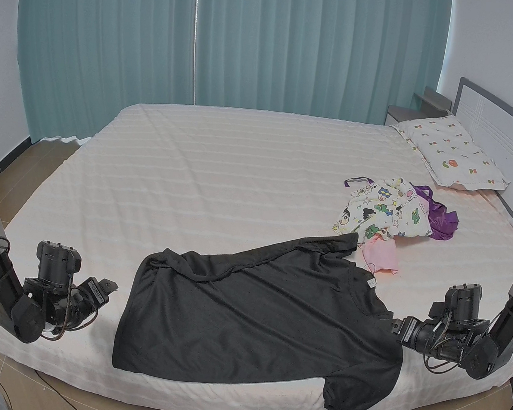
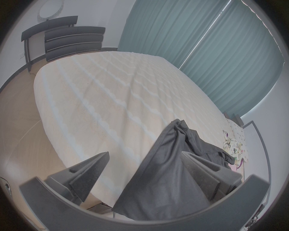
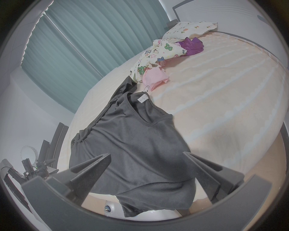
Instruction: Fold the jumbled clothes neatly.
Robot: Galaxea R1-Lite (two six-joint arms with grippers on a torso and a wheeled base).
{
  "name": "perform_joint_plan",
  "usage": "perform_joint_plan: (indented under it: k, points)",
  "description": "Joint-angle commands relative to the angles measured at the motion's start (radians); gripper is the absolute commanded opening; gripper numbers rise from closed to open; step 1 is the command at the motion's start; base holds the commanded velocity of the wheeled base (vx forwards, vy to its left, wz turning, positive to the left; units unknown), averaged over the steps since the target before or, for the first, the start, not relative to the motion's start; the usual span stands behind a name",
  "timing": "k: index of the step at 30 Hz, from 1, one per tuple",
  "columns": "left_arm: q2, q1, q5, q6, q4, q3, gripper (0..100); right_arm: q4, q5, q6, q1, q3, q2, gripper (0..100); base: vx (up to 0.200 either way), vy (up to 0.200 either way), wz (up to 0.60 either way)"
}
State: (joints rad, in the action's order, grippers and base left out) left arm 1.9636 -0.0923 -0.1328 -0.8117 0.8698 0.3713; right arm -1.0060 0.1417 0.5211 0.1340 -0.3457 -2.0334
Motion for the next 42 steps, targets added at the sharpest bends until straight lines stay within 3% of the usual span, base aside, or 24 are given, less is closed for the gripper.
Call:
perform_joint_plan:
  k: [1, 11, 42]
  points:
    - [0.000, -0.001, 0.002, -0.011, 0.002, 0.008, 100, 0.000, -0.004, 0.000, -0.004, -0.006, 0.018, 100, 0.000, 0.000, 0.00]
    - [0.004, -0.001, 0.030, -0.030, 0.002, 0.023, 100, 0.001, -0.014, -0.001, -0.001, -0.004, 0.019, 100, 0.180, 0.000, 0.00]
    - [0.050, -0.026, 0.019, -0.064, 0.000, 0.069, 100, 0.001, -0.014, -0.001, 0.009, -0.004, 0.007, 100, 0.000, 0.000, 0.00]
